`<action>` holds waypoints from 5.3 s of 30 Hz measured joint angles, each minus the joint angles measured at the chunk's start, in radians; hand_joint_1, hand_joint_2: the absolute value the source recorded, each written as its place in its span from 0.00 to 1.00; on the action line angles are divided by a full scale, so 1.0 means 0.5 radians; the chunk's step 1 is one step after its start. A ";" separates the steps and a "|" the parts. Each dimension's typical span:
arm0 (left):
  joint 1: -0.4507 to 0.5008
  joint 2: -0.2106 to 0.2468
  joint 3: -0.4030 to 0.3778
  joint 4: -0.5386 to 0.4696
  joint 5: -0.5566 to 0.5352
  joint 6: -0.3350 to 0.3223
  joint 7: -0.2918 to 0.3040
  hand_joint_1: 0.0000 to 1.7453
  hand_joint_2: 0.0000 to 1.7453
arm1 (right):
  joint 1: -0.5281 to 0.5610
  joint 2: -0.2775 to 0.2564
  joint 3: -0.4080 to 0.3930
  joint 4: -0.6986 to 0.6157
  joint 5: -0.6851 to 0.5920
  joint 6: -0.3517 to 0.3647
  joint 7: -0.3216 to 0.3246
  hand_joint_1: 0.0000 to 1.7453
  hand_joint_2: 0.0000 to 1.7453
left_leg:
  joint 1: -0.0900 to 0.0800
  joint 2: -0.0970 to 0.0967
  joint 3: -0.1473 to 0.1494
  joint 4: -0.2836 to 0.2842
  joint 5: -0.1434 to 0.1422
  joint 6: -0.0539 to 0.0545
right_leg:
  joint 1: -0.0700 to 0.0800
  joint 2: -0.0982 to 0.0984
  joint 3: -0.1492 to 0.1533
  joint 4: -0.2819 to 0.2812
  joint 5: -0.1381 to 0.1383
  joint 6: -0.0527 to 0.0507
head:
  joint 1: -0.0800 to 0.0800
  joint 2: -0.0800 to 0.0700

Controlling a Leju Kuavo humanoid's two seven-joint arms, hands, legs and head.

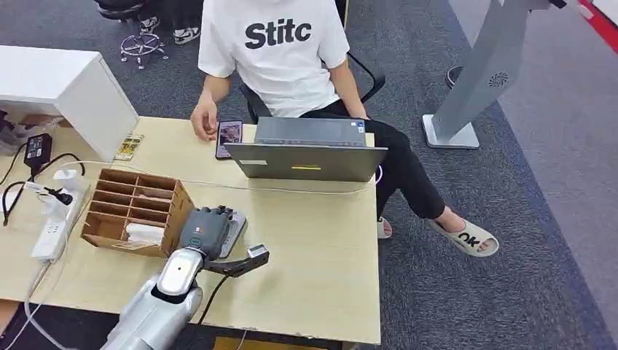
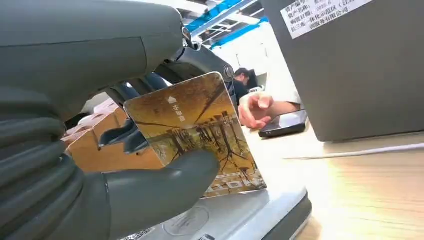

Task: Pass the card to the sensor for recognition and then transmit it.

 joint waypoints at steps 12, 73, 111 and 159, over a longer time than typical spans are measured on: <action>-0.035 0.025 0.000 0.039 0.007 0.070 0.051 1.00 1.00 | 0.000 0.000 -0.011 0.000 0.026 0.000 0.005 0.00 1.00 | 0.000 0.000 0.006 0.000 0.001 -0.001 | 0.000 0.000 0.006 0.000 0.001 -0.001 | 0.000 0.000; -0.044 0.261 0.340 -0.992 0.376 0.077 -0.224 0.00 1.00 | -0.002 0.017 -0.144 0.002 0.080 -0.004 -0.004 0.00 1.00 | 0.000 0.000 -0.003 0.000 0.002 -0.001 | 0.000 0.000 -0.004 0.001 0.001 -0.002 | 0.000 0.000; 0.420 1.208 -0.071 -2.013 1.175 -0.811 -0.442 0.00 1.00 | 0.000 0.017 -0.399 0.002 -0.004 -0.026 -0.076 0.00 1.00 | 0.001 0.002 -0.006 -0.001 0.002 -0.001 | 0.001 0.003 -0.010 0.002 0.001 -0.002 | 0.000 0.000; 0.963 1.277 0.256 -1.987 0.732 -0.666 -0.055 0.00 1.00 | -0.002 0.032 -0.474 0.002 0.084 -0.031 -0.050 0.00 1.00 | 0.001 0.001 -0.007 -0.001 0.002 -0.002 | 0.001 0.001 -0.010 0.002 0.001 -0.002 | 0.001 0.000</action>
